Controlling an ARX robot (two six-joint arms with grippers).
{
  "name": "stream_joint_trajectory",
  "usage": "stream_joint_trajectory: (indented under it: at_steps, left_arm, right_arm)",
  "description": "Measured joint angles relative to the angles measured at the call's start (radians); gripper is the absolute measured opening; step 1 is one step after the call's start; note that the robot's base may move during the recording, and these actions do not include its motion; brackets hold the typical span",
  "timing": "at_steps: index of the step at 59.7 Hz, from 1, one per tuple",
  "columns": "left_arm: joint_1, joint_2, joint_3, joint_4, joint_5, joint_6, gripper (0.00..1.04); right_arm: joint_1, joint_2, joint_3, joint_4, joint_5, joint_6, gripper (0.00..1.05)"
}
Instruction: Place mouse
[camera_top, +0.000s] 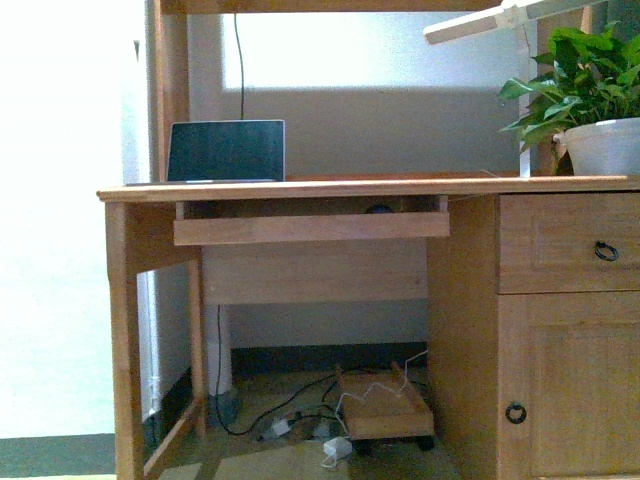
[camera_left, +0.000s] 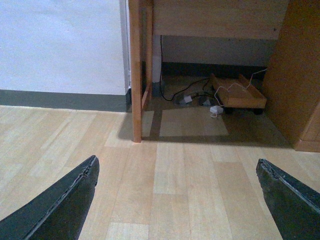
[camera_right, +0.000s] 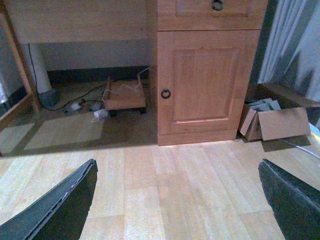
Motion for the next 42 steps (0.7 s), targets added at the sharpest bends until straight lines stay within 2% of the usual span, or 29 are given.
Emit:
stream_joint_trajectory:
  at_steps: [42]
  left_arm:
    - [0.0, 0.0, 0.0, 0.0, 0.0, 0.0, 0.97]
  right_arm:
    - [0.0, 0.0, 0.0, 0.0, 0.0, 0.0, 0.97]
